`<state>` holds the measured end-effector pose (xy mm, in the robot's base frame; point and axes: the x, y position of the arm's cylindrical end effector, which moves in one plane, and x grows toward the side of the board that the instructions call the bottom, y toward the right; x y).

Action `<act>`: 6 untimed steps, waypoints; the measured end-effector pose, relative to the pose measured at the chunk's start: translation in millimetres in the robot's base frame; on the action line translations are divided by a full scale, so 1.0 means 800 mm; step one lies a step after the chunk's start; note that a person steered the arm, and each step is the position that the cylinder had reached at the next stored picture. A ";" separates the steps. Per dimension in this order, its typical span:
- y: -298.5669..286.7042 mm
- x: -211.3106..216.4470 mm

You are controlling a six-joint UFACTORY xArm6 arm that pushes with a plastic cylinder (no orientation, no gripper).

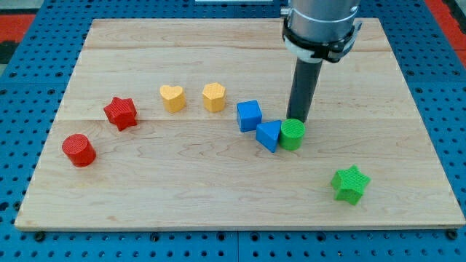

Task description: Move the green circle to the bottom of the triangle

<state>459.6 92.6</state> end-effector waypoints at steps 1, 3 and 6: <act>0.000 0.054; -0.002 0.070; -0.033 0.105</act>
